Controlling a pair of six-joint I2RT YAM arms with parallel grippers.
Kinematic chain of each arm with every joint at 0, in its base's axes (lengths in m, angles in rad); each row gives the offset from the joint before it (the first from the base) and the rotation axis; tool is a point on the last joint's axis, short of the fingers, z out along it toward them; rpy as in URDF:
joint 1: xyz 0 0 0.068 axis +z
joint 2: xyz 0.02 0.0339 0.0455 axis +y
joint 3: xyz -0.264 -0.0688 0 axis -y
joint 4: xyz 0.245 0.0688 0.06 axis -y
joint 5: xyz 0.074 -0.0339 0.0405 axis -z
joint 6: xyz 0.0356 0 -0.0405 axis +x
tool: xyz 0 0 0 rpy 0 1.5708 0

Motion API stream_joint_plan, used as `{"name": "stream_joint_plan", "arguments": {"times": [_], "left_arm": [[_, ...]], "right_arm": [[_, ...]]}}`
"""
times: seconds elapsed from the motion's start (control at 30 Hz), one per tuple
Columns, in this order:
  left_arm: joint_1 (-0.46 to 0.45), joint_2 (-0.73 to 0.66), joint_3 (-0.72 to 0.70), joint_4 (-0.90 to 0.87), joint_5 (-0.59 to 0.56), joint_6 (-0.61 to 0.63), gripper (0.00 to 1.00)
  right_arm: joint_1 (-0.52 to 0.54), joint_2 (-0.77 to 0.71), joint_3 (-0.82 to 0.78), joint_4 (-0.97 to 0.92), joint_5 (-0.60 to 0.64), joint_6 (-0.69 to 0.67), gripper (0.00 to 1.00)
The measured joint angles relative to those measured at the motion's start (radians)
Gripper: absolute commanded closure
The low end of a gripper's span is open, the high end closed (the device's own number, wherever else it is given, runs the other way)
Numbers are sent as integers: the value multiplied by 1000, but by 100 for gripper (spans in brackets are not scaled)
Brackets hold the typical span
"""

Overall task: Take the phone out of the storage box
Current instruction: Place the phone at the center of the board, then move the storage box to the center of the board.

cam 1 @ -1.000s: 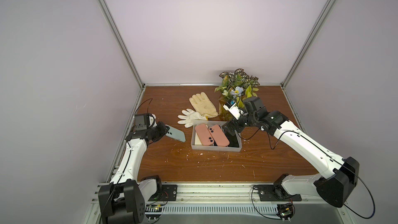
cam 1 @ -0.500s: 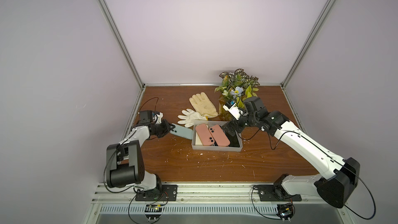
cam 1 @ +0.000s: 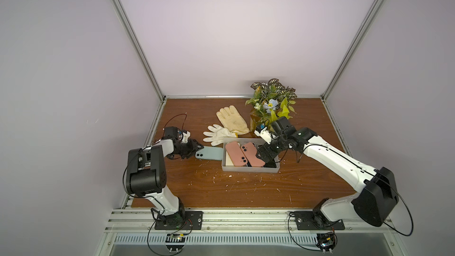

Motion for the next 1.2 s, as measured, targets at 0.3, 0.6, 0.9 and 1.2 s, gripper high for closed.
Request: {"name": "stream_joint_plan", "arguments": {"times": [0.3,0.6,0.9,1.2], "left_arm": [[-4,-98,24,-86,-197,18,0],[-37,-328,23,-199,-318,-79,0],[-147,-517,-98,-147,-224,-223,0],[-147,-573,-101,-127,-164,-261,0]], "right_arm": [[69,117,-16,-15,61,38,3],[107,235,-13,29,92,45,1],[115,314,30,29,96,21,1],[115,407,135,22,199,-6,1]]}}
